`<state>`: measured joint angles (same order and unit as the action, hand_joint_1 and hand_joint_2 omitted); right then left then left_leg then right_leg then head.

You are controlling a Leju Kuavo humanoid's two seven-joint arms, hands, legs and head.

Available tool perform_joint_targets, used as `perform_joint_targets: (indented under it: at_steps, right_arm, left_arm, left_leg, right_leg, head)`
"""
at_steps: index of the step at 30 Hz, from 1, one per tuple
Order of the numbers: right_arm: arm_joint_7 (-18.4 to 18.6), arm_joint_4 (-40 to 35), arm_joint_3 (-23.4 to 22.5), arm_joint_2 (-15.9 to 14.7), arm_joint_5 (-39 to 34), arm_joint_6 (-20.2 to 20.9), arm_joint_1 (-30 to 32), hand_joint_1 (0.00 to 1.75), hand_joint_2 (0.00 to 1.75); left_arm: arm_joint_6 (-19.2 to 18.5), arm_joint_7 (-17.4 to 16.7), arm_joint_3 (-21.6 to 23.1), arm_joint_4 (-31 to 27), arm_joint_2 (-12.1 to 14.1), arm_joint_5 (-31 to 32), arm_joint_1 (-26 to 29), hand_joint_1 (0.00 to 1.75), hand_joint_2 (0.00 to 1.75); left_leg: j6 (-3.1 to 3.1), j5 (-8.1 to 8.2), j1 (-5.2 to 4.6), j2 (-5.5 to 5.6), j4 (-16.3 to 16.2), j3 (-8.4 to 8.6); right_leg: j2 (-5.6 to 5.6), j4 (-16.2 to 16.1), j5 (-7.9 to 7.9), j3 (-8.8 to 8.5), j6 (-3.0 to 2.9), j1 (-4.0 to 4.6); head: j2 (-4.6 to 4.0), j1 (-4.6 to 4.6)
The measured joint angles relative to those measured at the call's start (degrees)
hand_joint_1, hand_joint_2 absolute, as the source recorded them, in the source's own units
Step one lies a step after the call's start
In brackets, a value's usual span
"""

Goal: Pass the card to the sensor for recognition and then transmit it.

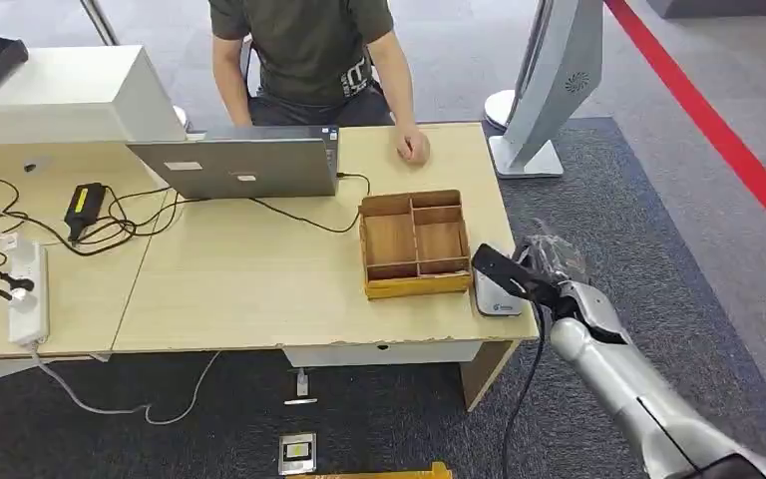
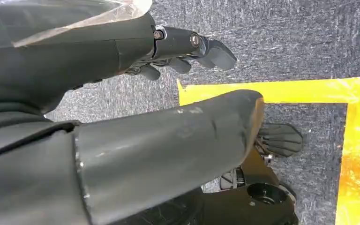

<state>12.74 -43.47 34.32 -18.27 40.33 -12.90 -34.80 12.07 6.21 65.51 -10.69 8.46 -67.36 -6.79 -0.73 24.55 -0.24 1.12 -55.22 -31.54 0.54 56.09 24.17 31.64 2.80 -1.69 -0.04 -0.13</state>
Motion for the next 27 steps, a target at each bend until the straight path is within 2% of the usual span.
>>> perform_joint_targets:
  at_steps: [6,27]
  right_arm:
    - [0.48,1.81,0.48,1.22,1.14,-0.17,0.55,1.75,1.75]
    - [0.55,5.27,1.05,4.68,4.06,-0.04,-0.27,1.75,1.75]
  left_arm:
    - [0.35,-1.09,0.00,0.00,0.00,-0.76,0.01,0.00,0.00]
    - [1.03,-1.11,-0.17,0.00,-0.02,-1.81,0.06,0.00,0.00]
  left_leg:
    - [0.00,0.00,0.00,0.00,0.00,0.01]
    - [0.00,0.00,0.02,0.00,0.00,0.03]
  right_leg:
    - [0.00,0.00,0.00,0.00,0.00,0.00]
    - [0.00,0.01,-0.01,-0.03,-0.01,0.02]
  head:
    - [0.00,0.00]
    - [0.00,0.00]
